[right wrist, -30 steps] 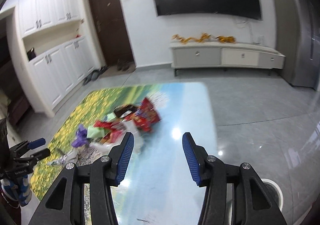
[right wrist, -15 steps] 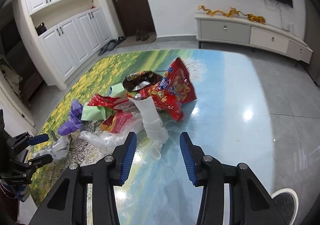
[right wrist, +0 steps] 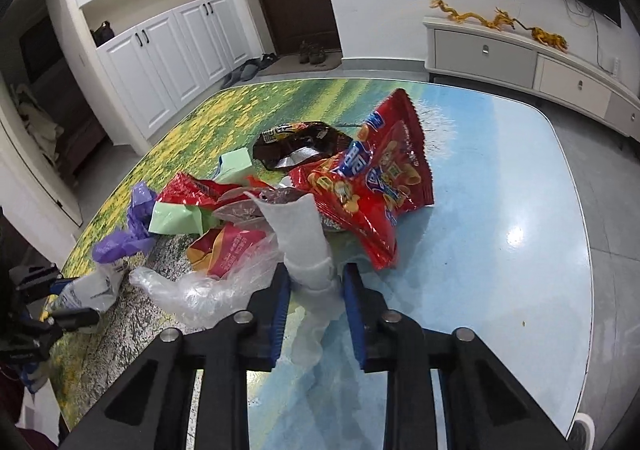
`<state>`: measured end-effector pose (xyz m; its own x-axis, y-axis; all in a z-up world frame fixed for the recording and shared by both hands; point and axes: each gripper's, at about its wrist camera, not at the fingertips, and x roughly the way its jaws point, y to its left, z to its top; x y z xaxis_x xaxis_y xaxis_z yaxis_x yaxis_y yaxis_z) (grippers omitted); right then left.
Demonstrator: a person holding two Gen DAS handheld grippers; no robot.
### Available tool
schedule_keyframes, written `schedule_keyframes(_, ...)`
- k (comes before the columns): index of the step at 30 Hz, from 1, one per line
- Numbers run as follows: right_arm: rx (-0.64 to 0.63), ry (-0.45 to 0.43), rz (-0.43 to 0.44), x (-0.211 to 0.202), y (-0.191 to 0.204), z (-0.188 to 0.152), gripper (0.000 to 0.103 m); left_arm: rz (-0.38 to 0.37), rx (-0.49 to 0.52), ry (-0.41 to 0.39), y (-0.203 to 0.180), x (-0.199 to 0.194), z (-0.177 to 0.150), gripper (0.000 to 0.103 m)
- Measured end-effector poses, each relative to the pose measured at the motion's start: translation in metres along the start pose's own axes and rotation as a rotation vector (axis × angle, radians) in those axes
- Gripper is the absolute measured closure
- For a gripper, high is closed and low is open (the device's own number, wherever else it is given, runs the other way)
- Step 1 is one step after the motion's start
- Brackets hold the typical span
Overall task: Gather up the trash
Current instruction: 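Grasp the white printed bag with the left gripper while the right grasps the clear cup, then carry the white bag and clear cup over the bin and release both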
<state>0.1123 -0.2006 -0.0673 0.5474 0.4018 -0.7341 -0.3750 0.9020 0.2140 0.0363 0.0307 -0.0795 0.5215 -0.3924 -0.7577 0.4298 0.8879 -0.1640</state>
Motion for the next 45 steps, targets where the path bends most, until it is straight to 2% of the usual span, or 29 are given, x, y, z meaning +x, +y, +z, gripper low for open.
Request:
schedule_keyframes(7, 0.016, -0.019, 0.006, -0.023, 0.002, -0.015, 0.083, -0.019, -0.052, -0.032, -0.003, -0.016, -0.003, 0.087)
schedule_keyframes(18, 0.048, -0.093, 0.015, -0.097, 0.013, -0.047, 0.083, -0.046, -0.098, -0.111, -0.019, -0.057, -0.009, 0.088)
schedule_keyframes(28, 0.094, -0.190, -0.041, -0.164, 0.000, -0.077, 0.083, -0.074, -0.081, -0.170, -0.052, -0.086, 0.008, 0.088)
schedule_keyframes(33, 0.148, -0.234, -0.096, -0.195, -0.022, -0.097, 0.083, -0.135, -0.043, -0.175, -0.085, -0.084, 0.030, 0.088)
schedule_keyframes(37, 0.207, -0.261, -0.145, -0.215, -0.047, -0.116, 0.083, -0.176, 0.025, -0.156, -0.127, -0.069, 0.051, 0.088)
schedule_keyframes(45, 0.368, -0.268, -0.271, -0.243, -0.118, -0.166, 0.083, -0.312, 0.180, -0.076, -0.242, -0.007, 0.093, 0.087)
